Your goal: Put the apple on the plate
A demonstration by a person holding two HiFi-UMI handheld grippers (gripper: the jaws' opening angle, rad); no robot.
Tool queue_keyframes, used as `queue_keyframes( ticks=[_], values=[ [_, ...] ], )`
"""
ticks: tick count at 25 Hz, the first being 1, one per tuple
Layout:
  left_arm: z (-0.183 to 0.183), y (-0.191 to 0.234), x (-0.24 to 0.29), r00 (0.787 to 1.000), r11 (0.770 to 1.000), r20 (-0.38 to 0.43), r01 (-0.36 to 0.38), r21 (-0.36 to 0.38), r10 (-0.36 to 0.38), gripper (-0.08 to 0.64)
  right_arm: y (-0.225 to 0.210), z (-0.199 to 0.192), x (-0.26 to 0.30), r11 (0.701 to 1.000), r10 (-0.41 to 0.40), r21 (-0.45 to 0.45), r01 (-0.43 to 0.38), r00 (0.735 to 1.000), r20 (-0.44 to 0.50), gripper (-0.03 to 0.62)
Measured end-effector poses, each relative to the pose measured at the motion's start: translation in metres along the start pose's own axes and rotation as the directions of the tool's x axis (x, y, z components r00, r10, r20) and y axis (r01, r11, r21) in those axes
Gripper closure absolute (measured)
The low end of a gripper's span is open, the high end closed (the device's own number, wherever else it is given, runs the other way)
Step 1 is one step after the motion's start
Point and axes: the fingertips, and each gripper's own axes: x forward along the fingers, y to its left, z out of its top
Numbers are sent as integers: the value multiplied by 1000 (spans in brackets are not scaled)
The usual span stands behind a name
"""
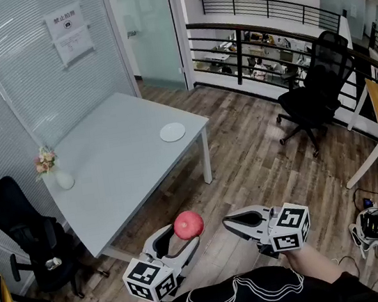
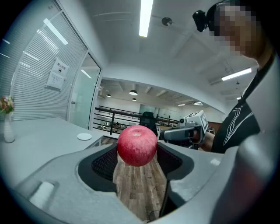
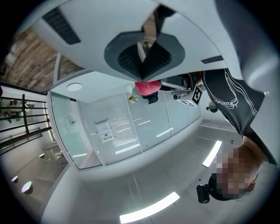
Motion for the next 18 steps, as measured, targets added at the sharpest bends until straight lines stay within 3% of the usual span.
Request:
queue_keyframes(
  ticks=[11,18],
  values=[
    [2,1,27,1000,1000,-9,15,-4,-15,271,-20,3,-5,1000,4,6,-4,1000,8,584],
    [9,0,62,1000,1000,-10,23,-1,-23,272,-56,5,-19,999,-23,28,23,1000,11,583]
  ],
)
